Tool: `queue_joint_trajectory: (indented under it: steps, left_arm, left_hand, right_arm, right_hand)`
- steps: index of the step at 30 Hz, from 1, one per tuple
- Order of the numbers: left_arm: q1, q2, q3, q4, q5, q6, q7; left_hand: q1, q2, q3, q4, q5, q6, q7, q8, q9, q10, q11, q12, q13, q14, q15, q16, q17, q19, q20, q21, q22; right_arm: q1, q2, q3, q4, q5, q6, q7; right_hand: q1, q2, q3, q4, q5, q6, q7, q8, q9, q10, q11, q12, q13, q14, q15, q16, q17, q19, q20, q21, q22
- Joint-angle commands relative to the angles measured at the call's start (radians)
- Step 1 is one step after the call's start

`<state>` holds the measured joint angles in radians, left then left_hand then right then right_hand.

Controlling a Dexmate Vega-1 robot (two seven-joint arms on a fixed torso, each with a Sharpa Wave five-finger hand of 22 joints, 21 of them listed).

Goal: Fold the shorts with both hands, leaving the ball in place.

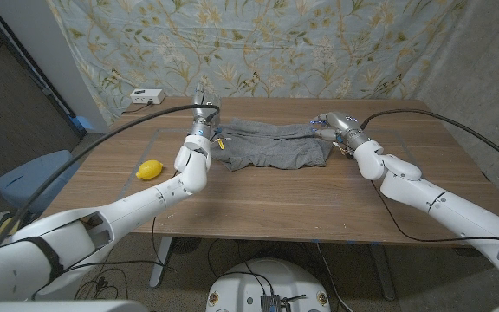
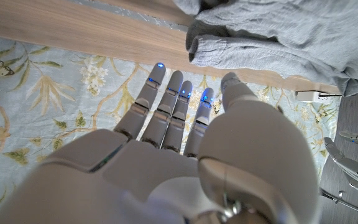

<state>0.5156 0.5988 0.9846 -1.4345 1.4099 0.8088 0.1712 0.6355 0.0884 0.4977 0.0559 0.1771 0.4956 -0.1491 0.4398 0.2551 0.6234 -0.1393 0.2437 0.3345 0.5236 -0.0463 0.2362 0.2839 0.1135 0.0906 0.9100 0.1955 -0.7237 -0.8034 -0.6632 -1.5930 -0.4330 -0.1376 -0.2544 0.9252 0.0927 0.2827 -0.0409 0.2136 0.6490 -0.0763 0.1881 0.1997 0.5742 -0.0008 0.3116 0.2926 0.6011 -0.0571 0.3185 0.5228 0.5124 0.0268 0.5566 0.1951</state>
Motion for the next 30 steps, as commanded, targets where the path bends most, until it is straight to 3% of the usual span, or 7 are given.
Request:
queue_joint_trajectory:
  steps: [1, 6, 16, 22, 26, 30]
  left_arm:
    - [0.139, 0.088, -0.148, -0.234, -0.323, -0.182, 0.145]
    - [0.174, 0.108, -0.182, -0.285, -0.402, -0.224, 0.121]
    - [0.222, 0.143, -0.261, -0.345, -0.600, -0.315, 0.047]
    - [0.226, 0.153, -0.294, -0.346, -0.717, -0.361, -0.010]
    - [0.222, 0.154, -0.309, -0.332, -0.793, -0.397, -0.035]
    - [0.211, 0.159, -0.307, -0.319, -0.839, -0.431, -0.059]
  left_hand:
    - [-0.028, -0.003, -0.003, 0.012, -0.001, 0.017, 0.014, -0.015, -0.016, 0.005, 0.021, 0.006, -0.004, 0.007, -0.099, -0.006, -0.008, -0.019, 0.020, -0.010, -0.001]
    - [-0.050, -0.010, -0.013, 0.019, -0.002, 0.006, 0.013, -0.035, -0.029, -0.012, 0.032, -0.001, -0.010, -0.004, -0.092, -0.012, -0.014, -0.038, 0.020, -0.019, -0.003]
    - [-0.124, -0.020, -0.037, 0.036, -0.002, -0.081, 0.033, -0.126, -0.061, -0.109, 0.079, -0.035, -0.032, -0.077, -0.038, -0.036, -0.039, -0.110, 0.050, -0.055, -0.006]
    - [-0.153, -0.025, -0.049, 0.040, -0.001, -0.126, 0.045, -0.165, -0.065, -0.155, 0.105, -0.045, -0.041, -0.125, -0.011, -0.045, -0.048, -0.119, 0.067, -0.065, -0.006]
    - [-0.170, -0.026, -0.053, 0.039, 0.000, -0.153, 0.052, -0.191, -0.067, -0.190, 0.122, -0.050, -0.048, -0.155, 0.000, -0.048, -0.056, -0.121, 0.098, -0.071, -0.006]
    - [-0.177, -0.027, -0.054, 0.035, 0.001, -0.169, 0.053, -0.207, -0.067, -0.216, 0.130, -0.053, -0.054, -0.187, 0.009, -0.054, -0.063, -0.135, 0.101, -0.080, -0.006]
  right_arm:
    - [-0.083, -0.089, 0.051, -0.126, 0.062, -0.019, 0.101]
    - [-0.116, -0.117, 0.070, -0.170, 0.081, -0.026, 0.129]
    - [-0.171, -0.165, 0.092, -0.251, 0.094, -0.054, 0.185]
    - [-0.196, -0.194, 0.102, -0.291, 0.113, -0.061, 0.229]
    - [-0.207, -0.211, 0.106, -0.319, 0.111, -0.067, 0.252]
    - [-0.218, -0.226, 0.109, -0.343, 0.106, -0.077, 0.271]
  right_hand:
    - [-0.033, -0.001, -0.009, 0.010, 0.001, -0.033, 0.009, -0.007, 0.000, -0.025, 0.008, -0.017, -0.005, -0.020, -0.065, -0.018, -0.009, -0.021, 0.004, -0.006, -0.001]
    - [-0.050, -0.005, -0.013, 0.014, 0.002, -0.056, 0.012, -0.009, 0.000, -0.049, 0.011, -0.031, -0.009, -0.038, -0.055, -0.034, -0.017, -0.038, 0.009, -0.012, -0.003]
    - [-0.083, -0.017, -0.017, 0.012, 0.007, -0.136, 0.015, -0.012, -0.002, -0.113, 0.016, -0.067, -0.020, -0.104, -0.040, -0.082, -0.042, -0.084, 0.018, -0.033, -0.008]
    - [-0.100, -0.022, -0.017, 0.010, 0.010, -0.196, 0.013, -0.016, -0.002, -0.159, 0.013, -0.088, -0.025, -0.146, -0.026, -0.105, -0.054, -0.111, 0.027, -0.047, -0.010]
    - [-0.103, -0.024, -0.015, 0.005, 0.012, -0.228, 0.015, -0.017, -0.003, -0.184, 0.015, -0.099, -0.028, -0.172, -0.023, -0.117, -0.060, -0.120, 0.030, -0.053, -0.010]
    - [-0.108, -0.029, -0.015, 0.001, 0.013, -0.255, 0.015, -0.017, -0.003, -0.205, 0.015, -0.106, -0.030, -0.191, -0.017, -0.123, -0.065, -0.134, 0.032, -0.060, -0.011]
